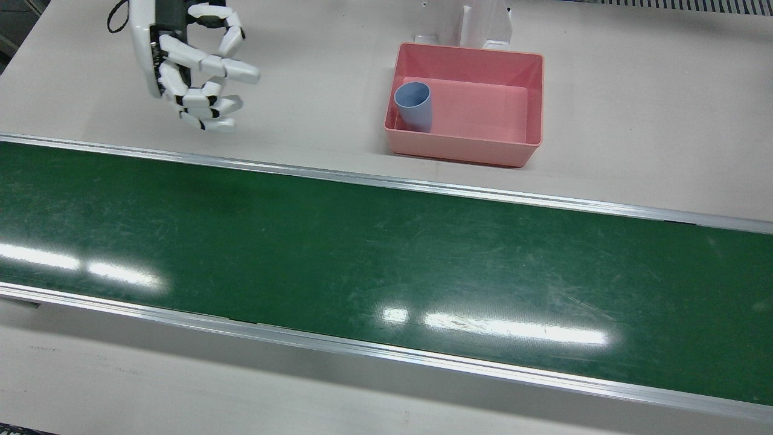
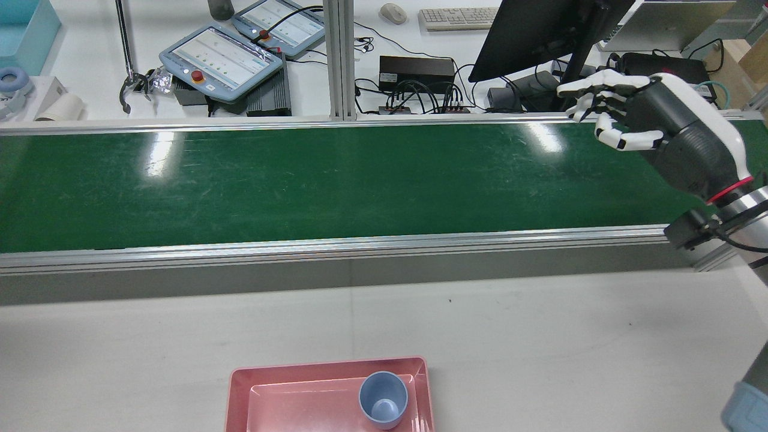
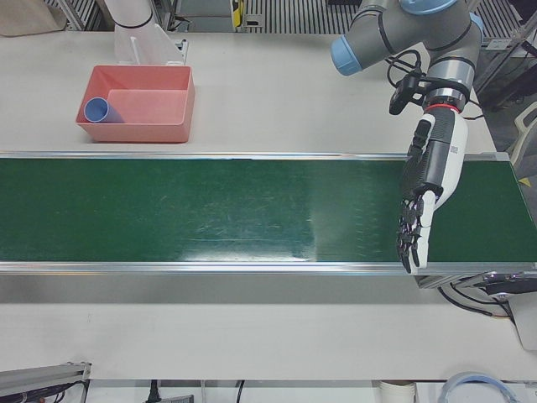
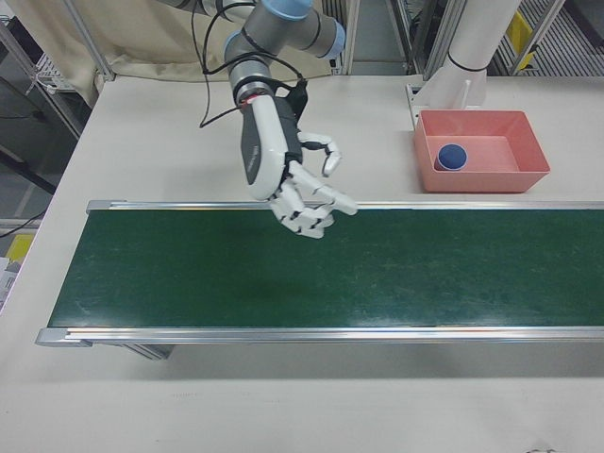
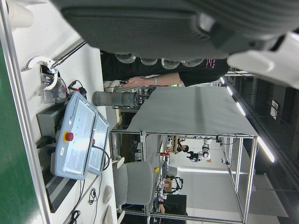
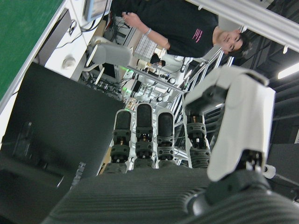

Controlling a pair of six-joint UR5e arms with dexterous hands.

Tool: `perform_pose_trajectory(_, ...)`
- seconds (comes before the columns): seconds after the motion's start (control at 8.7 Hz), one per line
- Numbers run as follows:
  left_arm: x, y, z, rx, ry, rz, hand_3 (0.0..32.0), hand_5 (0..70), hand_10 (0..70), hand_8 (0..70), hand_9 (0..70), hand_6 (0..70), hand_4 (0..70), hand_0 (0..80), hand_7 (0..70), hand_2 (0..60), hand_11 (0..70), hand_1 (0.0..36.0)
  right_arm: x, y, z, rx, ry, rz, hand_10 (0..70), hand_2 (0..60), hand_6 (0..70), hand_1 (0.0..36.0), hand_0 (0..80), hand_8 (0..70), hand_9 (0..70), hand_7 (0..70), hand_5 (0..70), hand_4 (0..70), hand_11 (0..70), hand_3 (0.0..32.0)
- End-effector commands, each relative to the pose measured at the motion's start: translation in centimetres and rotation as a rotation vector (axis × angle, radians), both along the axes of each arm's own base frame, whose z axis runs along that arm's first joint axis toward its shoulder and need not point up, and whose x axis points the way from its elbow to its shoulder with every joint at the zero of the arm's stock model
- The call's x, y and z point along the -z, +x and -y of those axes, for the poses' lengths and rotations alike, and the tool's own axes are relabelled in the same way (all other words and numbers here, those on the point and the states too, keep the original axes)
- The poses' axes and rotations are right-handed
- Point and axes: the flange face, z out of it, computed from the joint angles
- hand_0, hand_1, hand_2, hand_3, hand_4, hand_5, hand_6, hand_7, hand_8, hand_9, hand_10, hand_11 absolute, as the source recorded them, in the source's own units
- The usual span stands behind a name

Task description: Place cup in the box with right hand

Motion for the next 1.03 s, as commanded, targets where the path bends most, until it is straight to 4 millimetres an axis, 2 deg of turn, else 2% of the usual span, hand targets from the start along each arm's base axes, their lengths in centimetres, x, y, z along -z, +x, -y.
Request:
perform_pose_trajectory(0.0, 0.0, -0.1, 0.0, 0.001, -0.001, 0.0, 0.0, 0.0, 0.0, 0.0, 0.0, 0.0, 0.0, 0.0, 0.0, 0.0, 0.0, 0.0, -7.6, 5.6, 1.2, -0.033, -0.099, -0.042, 2.1, 2.2, 2.3, 7.5, 47.8, 0.0, 0.3, 2.7, 3.5, 12.2, 4.4, 0.0)
perform_pose_trajectory(0.11, 0.0, 0.0, 0.0, 0.0, -0.001, 0.0, 0.0, 0.0, 0.0, 0.0, 0.0, 0.0, 0.0, 0.0, 0.0, 0.0, 0.0, 0.0, -8.7, 5.3, 1.5, -0.013, -0.119, -0.042, 0.5, 2.0, 2.0, 2.6, 44.6, 0.0, 0.2, 3.3, 2.1, 8.5, 1.8, 0.0)
perform_pose_trajectory(0.23, 0.0, 0.0, 0.0, 0.0, -0.001, 0.0, 0.0, 0.0, 0.0, 0.0, 0.0, 0.0, 0.0, 0.0, 0.0, 0.0, 0.0, 0.0, -9.5, 5.3, 1.5, -0.011, -0.136, -0.046, 0.3, 4.8, 2.0, 2.8, 40.1, 0.0, 1.0, 3.8, 1.9, 5.2, 1.4, 0.0)
perform_pose_trajectory(0.34, 0.0, -0.1, 0.0, 0.001, -0.001, 0.0, 0.0, 0.0, 0.0, 0.0, 0.0, 0.0, 0.0, 0.0, 0.0, 0.0, 0.0, 0.0, -10.4, 5.3, 1.6, -0.011, -0.153, -0.054, 0.4, 0.0, 2.1, 0.1, 43.4, 0.0, 1.4, 4.1, 1.9, 7.4, 1.5, 0.0)
perform_pose_trajectory(0.57, 0.0, 0.0, 0.0, 0.0, -0.001, 0.0, 0.0, 0.0, 0.0, 0.0, 0.0, 0.0, 0.0, 0.0, 0.0, 0.0, 0.0, 0.0, -10.5, 5.3, 1.5, -0.011, -0.156, -0.052, 0.8, 1.9, 2.2, 2.2, 43.1, 0.0, 1.5, 4.5, 2.1, 7.2, 2.2, 0.0)
perform_pose_trajectory(0.69, 0.0, 0.0, 0.0, 0.0, -0.001, 0.0, 0.0, 0.0, 0.0, 0.0, 0.0, 0.0, 0.0, 0.0, 0.0, 0.0, 0.0, 0.0, -10.6, 5.4, 1.5, -0.01, -0.159, -0.039, 1.0, 6.6, 2.3, 4.5, 41.2, 0.0, 1.9, 4.6, 2.3, 5.7, 2.6, 0.0)
perform_pose_trajectory(0.92, 0.1, 0.0, 0.0, 0.0, 0.0, 0.0, 0.0, 0.0, 0.0, 0.0, 0.0, 0.0, 0.0, 0.0, 0.0, 0.0, 0.0, 0.0, -10.5, 5.6, 1.5, -0.012, -0.157, -0.03, 1.3, 2.4, 2.5, 3.3, 43.2, 0.0, 2.3, 5.0, 2.4, 7.5, 2.9, 0.0)
